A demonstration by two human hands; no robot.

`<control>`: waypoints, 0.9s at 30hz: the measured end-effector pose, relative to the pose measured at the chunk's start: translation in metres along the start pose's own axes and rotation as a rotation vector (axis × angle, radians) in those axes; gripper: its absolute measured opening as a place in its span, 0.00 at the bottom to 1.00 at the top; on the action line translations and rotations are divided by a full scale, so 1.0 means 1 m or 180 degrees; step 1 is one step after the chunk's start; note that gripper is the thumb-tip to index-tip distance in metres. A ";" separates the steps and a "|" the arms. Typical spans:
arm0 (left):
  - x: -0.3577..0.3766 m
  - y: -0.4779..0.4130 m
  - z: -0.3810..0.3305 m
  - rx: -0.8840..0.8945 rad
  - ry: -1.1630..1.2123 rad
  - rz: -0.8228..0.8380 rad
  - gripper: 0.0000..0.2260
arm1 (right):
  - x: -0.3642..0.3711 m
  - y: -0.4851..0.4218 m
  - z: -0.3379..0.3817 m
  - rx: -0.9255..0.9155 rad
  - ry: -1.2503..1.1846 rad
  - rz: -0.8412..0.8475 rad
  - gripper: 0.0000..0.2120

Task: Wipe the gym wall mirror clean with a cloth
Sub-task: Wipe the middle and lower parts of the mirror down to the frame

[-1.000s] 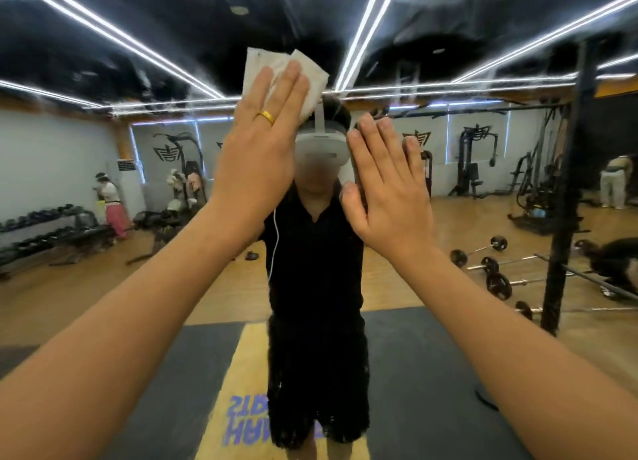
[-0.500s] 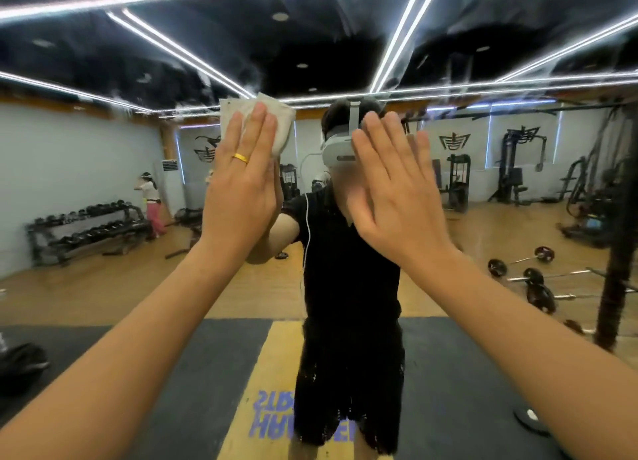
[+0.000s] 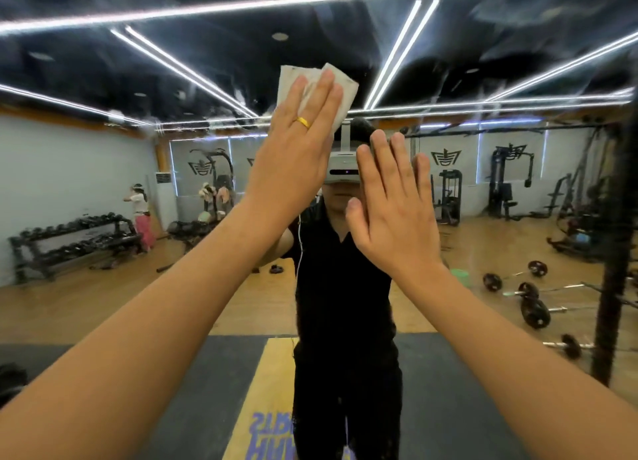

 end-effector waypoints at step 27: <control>-0.012 0.019 0.013 -0.0730 0.0268 -0.0251 0.24 | 0.001 0.000 0.005 -0.0003 0.0045 -0.0011 0.32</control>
Point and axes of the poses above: each hand's wrist, its own y-axis away from the middle knuckle, its own x-axis out of the palm, z = x × y, the point moved 4 cm from there along -y, towards the middle knuckle, and after that the axes turned 3 degrees about z, right-handed, at the moved point
